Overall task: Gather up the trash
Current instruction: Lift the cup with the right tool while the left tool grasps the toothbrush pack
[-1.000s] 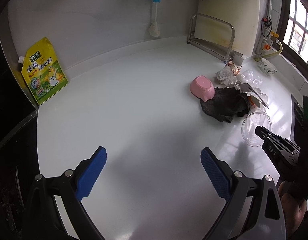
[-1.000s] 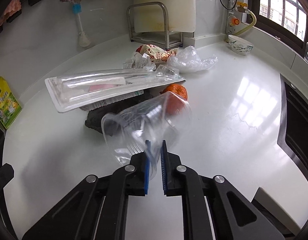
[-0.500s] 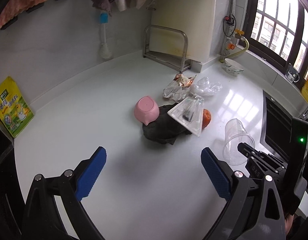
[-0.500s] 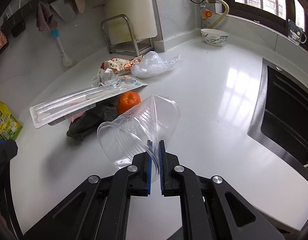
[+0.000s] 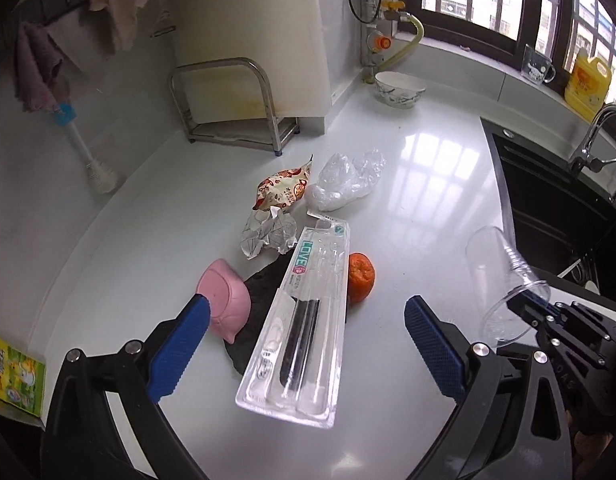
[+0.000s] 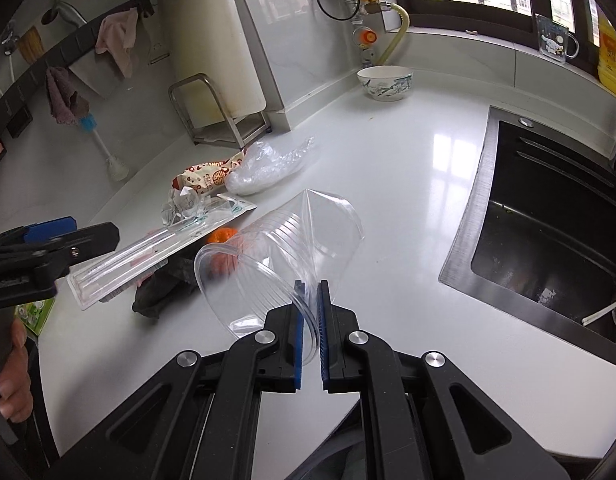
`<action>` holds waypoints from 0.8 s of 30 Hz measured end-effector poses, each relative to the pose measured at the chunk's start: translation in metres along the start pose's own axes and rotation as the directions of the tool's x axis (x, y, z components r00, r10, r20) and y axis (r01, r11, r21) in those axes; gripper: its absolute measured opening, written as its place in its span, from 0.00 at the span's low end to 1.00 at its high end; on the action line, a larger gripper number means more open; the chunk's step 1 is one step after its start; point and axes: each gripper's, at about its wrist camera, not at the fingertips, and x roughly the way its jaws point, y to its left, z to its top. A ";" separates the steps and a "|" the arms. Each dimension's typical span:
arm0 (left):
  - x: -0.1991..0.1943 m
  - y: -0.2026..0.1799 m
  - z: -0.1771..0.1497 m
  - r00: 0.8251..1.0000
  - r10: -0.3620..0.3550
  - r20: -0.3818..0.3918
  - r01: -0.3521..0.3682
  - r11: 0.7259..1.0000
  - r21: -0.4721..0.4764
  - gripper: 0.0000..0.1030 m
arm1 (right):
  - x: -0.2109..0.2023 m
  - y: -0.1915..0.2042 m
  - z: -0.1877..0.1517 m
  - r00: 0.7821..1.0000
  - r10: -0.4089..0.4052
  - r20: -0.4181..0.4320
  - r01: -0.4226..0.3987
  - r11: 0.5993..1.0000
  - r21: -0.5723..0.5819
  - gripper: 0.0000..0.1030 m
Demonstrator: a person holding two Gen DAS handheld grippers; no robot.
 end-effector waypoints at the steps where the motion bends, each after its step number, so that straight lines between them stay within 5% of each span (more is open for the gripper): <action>1: 0.008 0.000 0.004 1.000 -0.005 -0.030 0.006 1.000 0.023 0.93 | -0.002 -0.002 0.001 1.000 -0.003 0.007 0.003 1.000 0.007 0.06; 10: 0.066 -0.005 0.011 0.974 0.012 -0.225 0.025 0.987 0.162 0.93 | -0.010 -0.015 0.008 0.999 -0.023 0.041 0.020 0.997 0.068 0.06; 17: 0.085 -0.003 0.002 0.957 0.006 -0.289 0.048 0.983 0.178 0.92 | -0.006 -0.011 0.008 0.999 -0.018 0.037 0.015 0.998 0.068 0.06; 24: 0.087 0.002 -0.001 0.951 -0.022 -0.308 0.071 0.986 0.151 0.58 | -0.006 -0.006 0.007 0.999 -0.010 0.034 0.009 0.999 0.049 0.06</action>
